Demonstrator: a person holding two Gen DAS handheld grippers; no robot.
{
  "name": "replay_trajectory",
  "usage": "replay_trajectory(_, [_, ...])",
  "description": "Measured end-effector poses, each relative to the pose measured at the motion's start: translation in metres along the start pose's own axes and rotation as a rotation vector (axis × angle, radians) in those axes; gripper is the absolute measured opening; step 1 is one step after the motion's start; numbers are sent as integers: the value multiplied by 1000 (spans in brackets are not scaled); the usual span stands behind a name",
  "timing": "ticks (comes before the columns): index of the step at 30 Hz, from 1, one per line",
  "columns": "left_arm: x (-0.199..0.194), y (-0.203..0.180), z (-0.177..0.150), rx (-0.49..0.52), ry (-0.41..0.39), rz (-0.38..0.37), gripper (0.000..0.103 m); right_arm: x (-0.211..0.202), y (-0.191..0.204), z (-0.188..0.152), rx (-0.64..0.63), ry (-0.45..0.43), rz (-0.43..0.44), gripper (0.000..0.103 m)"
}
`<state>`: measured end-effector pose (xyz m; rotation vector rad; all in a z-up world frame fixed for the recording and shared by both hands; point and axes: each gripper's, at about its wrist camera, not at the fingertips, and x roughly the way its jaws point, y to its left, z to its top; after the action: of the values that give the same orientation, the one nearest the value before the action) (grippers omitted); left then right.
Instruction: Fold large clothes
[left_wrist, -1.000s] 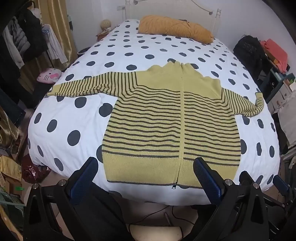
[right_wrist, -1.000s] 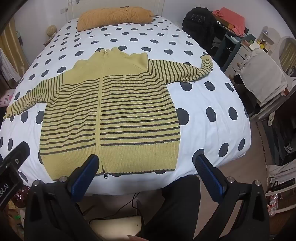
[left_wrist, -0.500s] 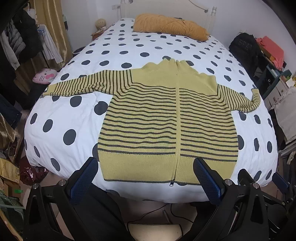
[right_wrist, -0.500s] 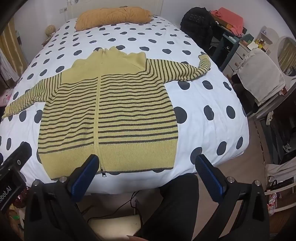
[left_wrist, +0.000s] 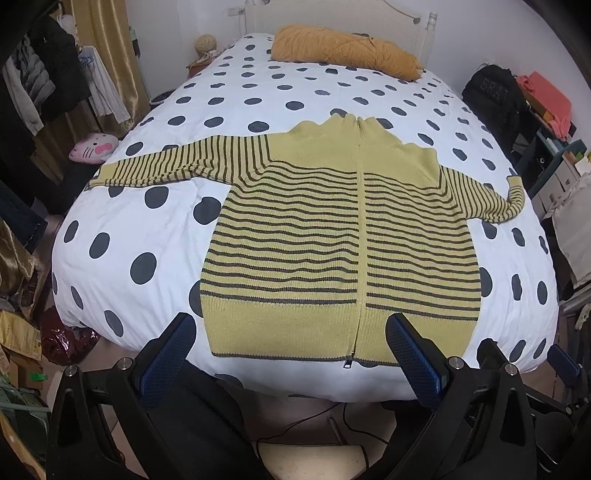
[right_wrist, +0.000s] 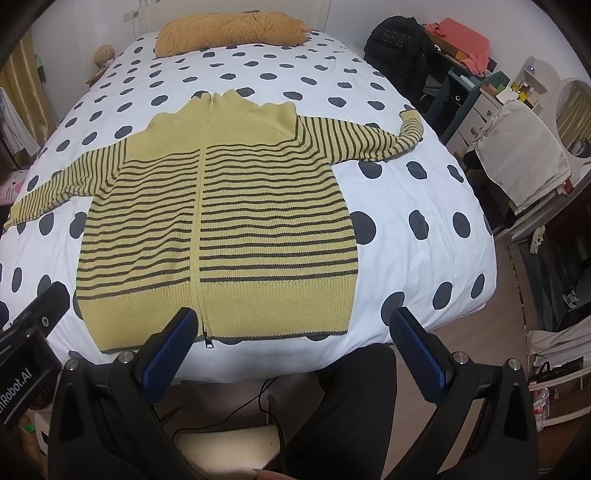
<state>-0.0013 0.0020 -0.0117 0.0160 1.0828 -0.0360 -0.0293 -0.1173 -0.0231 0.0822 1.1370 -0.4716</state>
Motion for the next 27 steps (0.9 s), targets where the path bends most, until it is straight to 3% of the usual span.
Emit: replay_trajectory(27, [2,4,-2,0,1,-7,103,-5,7,1,-21,-6,3,103])
